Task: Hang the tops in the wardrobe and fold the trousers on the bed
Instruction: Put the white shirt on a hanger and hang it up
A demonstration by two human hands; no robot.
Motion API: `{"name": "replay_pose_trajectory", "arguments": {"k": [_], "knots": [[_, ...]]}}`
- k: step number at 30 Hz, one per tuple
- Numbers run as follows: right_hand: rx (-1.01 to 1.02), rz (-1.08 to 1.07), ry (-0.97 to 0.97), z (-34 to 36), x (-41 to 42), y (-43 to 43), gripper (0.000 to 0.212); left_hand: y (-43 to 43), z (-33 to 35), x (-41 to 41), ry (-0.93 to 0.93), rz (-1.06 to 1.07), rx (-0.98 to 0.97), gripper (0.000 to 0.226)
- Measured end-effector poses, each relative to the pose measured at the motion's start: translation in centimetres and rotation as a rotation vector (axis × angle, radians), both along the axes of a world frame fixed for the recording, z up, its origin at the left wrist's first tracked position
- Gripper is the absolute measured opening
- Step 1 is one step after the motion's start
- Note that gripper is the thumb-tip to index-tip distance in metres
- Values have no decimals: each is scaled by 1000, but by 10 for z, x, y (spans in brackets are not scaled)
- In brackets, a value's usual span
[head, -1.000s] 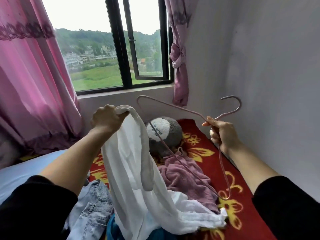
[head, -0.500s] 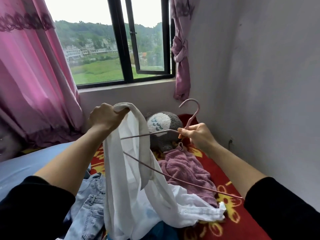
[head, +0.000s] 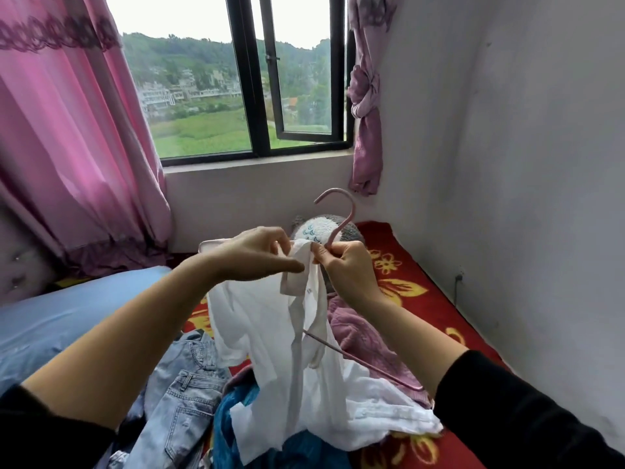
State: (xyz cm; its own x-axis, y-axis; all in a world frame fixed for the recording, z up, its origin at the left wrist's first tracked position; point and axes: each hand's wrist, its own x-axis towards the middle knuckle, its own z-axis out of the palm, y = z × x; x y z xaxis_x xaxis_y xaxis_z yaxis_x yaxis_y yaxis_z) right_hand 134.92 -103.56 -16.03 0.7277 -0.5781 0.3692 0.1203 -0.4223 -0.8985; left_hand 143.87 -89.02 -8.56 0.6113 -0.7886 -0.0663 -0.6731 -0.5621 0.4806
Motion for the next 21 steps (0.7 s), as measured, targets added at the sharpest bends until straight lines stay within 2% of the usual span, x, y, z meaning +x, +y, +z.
{"name": "replay_pose_trajectory", "arguments": {"k": [2,3,5,7,9,10,11,13,15,18,19,21], "knots": [[3,41,-31,4,-5,4,39,-5,-9,3,-331,84,-40,51],[26,69,-43,6,-7,5,37,-7,-13,4,-408,73,-29,53],[104,168,-33,7,-11,8,32,-10,-21,6,-442,16,-27,39],[309,336,21,7,-17,7,24,-10,-26,10,-435,-18,-127,22],[595,473,95,7,-19,-2,19,-7,-28,11,-464,-33,-231,20],[648,487,136,7,-19,-8,19,-6,-28,11,-479,-43,-264,23],[594,470,203,6,-18,-15,19,-5,-27,10,-478,-61,-292,27],[340,508,350,4,-17,-22,16,-4,-22,6,-437,-97,-337,33],[183,600,427,-2,-10,-23,30,-4,-14,1,-377,-138,-370,38],[152,567,423,-12,5,-19,55,-3,-2,-4,-294,-194,-396,38],[130,539,417,-14,9,-19,53,-1,0,-5,-267,-204,-402,36],[-1,466,435,-18,14,-21,30,3,2,-3,-211,-209,-418,34]]}}
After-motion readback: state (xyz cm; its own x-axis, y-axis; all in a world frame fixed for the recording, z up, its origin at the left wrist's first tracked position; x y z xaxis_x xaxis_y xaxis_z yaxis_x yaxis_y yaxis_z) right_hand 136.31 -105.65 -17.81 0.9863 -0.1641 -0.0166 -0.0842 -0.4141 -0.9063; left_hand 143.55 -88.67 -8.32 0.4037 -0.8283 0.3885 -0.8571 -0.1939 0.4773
